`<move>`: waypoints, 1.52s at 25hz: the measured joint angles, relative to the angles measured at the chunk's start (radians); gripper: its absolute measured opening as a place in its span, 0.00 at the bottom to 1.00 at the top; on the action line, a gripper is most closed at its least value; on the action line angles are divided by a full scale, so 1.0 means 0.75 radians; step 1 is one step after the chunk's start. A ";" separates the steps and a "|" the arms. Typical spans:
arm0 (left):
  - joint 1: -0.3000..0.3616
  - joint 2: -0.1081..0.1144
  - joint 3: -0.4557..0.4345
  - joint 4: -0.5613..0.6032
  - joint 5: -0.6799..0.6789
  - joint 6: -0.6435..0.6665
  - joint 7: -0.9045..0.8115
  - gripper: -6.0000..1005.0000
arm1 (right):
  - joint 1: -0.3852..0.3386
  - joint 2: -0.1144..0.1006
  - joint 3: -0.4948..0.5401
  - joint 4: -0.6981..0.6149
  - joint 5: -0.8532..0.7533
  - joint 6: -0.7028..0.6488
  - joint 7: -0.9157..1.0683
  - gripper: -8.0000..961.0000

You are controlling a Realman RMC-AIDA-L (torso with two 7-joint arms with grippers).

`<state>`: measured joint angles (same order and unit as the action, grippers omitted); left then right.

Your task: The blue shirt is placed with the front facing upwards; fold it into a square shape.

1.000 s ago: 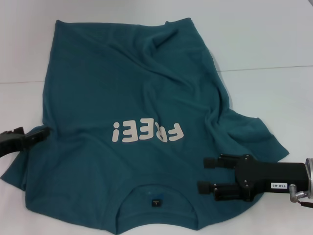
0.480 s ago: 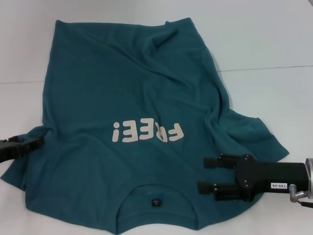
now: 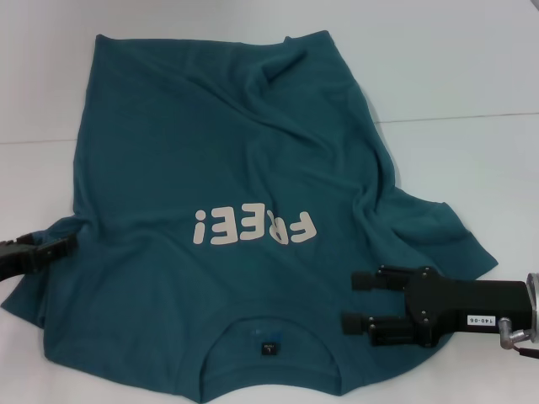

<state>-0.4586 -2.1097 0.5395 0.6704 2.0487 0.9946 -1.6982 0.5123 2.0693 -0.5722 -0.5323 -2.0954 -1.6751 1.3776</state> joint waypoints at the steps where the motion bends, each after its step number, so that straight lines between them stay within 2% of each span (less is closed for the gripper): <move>1: 0.000 0.000 0.000 0.000 0.000 -0.005 0.000 0.83 | 0.000 0.000 0.000 0.000 0.000 0.000 0.000 0.92; 4: 0.000 -0.001 0.002 0.000 0.000 -0.031 0.000 0.82 | 0.000 0.000 0.000 0.000 0.000 0.000 0.000 0.92; 10: -0.008 -0.001 0.013 0.004 0.056 -0.058 -0.035 0.64 | 0.000 0.000 0.002 0.000 0.000 0.000 -0.003 0.92; 21: -0.010 -0.004 0.009 0.012 0.064 -0.067 -0.048 0.41 | 0.000 0.000 0.002 0.000 0.000 0.000 -0.004 0.92; 29: -0.010 -0.005 0.007 0.015 0.064 -0.070 -0.049 0.00 | -0.001 0.000 0.003 -0.002 0.000 0.000 -0.003 0.92; 38: 0.020 -0.007 0.000 0.097 0.064 -0.090 -0.116 0.00 | -0.002 0.004 0.031 0.000 0.000 0.001 -0.012 0.92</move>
<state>-0.4436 -2.1152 0.5398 0.7432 2.0969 0.9271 -1.7850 0.5107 2.0725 -0.5492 -0.5324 -2.0954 -1.6742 1.3687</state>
